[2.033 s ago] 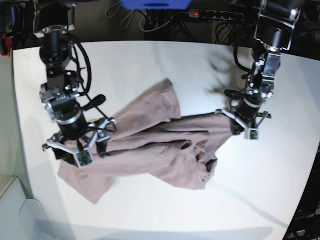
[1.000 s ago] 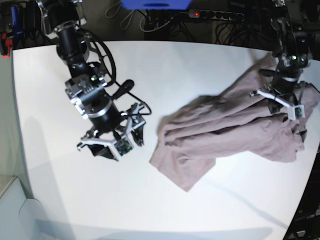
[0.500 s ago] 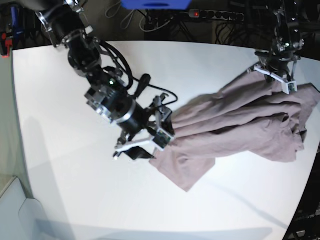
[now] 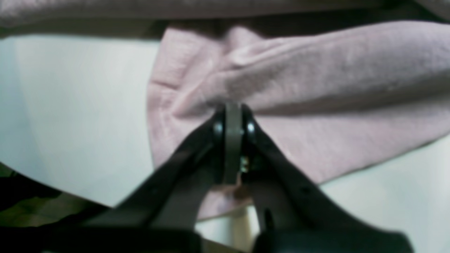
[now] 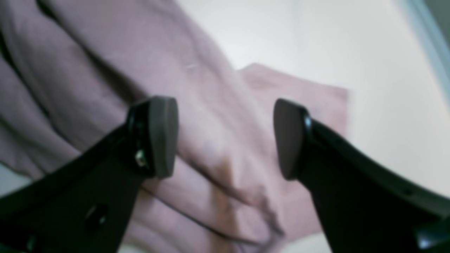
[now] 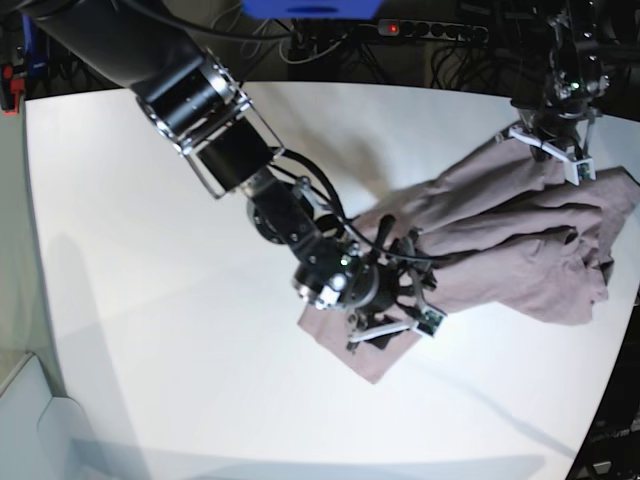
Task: Layout the t-shirt on the table in an organized manner, then fold the t-shirt properly
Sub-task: 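Grasp the shirt fabric with the right gripper and drag it outward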
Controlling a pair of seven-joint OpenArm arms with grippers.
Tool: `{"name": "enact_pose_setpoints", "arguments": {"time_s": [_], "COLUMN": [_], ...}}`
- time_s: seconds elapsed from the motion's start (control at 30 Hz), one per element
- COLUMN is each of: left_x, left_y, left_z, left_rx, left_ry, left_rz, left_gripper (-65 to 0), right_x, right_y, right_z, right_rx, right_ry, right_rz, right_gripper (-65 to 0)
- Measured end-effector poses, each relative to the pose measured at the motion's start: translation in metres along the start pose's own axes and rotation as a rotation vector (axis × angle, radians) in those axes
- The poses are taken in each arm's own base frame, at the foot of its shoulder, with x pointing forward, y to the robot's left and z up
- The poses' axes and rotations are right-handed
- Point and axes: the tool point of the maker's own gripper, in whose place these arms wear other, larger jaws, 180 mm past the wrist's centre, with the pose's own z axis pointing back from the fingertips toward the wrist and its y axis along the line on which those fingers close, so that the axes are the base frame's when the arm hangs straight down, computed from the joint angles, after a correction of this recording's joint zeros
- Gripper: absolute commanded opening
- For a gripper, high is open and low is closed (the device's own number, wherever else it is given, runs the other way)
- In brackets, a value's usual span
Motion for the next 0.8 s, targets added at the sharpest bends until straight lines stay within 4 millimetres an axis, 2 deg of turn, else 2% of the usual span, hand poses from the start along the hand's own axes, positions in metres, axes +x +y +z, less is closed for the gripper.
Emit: {"name": "enact_pose_setpoints", "arguments": {"time_s": [0.07,0.13,0.17,0.33,0.5,0.6,0.8], "left_x": [0.000,0.000,0.000,-0.001,0.000,0.001,0.006], "left_y": [0.000,0.000,0.000,0.000,0.001,0.005,0.010], "left_z": [0.000,0.000,0.000,0.000,-0.002,-0.002,-0.003], "left_rx": [0.000,0.000,0.001,0.002,0.003,0.008,0.017], "left_ry": [0.001,0.001,0.003,0.003,0.002,0.006,0.007], "left_rz": [0.000,-0.001,-0.001,-0.002,0.000,-0.011,-0.018], "left_gripper": [-64.5,-64.5,-64.5,-64.5,-64.5,-64.5,-64.5], "right_x": [-0.018,-0.042,-0.047,-0.052,-0.075,-0.078,-0.109], "right_y": [-0.002,-0.012,-0.017,-0.037,-0.041,-0.047,-0.070], "right_z": [-0.009,-0.013,-0.014,-0.019,-0.023,-0.022,0.000], "right_rx": [0.015,0.008,0.004,-0.072,-0.108,-0.152,-0.221], "right_ry": [0.024,0.074,0.074,0.045,0.082,0.084,0.132], "right_rz": [-0.020,-0.033,-0.039,-0.130,-0.194,-0.204,-0.214], "right_gripper": [-22.8,-22.8,-22.8,-22.6,-22.9,-23.5,-33.5]}}
